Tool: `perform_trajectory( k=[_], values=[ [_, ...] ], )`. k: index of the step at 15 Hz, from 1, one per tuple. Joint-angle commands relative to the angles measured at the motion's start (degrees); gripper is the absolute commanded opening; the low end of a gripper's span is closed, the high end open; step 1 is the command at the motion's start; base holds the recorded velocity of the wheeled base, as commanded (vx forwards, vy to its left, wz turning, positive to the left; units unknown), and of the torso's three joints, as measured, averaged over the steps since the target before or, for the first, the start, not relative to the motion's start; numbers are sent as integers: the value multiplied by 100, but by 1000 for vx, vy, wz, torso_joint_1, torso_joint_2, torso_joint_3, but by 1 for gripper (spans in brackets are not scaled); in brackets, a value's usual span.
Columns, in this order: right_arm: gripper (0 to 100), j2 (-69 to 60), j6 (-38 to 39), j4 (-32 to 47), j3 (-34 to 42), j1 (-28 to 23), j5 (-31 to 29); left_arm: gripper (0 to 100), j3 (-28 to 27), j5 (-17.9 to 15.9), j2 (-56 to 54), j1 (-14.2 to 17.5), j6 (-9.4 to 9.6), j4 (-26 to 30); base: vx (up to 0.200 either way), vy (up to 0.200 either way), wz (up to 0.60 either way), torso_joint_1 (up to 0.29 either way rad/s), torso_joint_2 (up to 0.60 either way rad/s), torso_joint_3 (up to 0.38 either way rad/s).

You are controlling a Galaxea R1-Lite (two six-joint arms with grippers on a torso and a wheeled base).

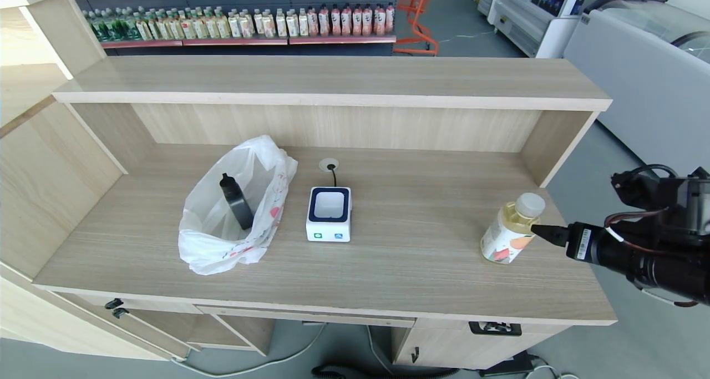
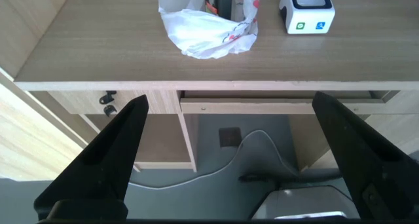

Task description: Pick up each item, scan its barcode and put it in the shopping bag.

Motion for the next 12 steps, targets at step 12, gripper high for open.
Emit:
perform_trajectory(
  k=[12],
  values=[
    [100,2144,-23,-2442,-8,762,-26,100,1,1,9,1,1,2,0,0,0,0,0,0]
  ],
)
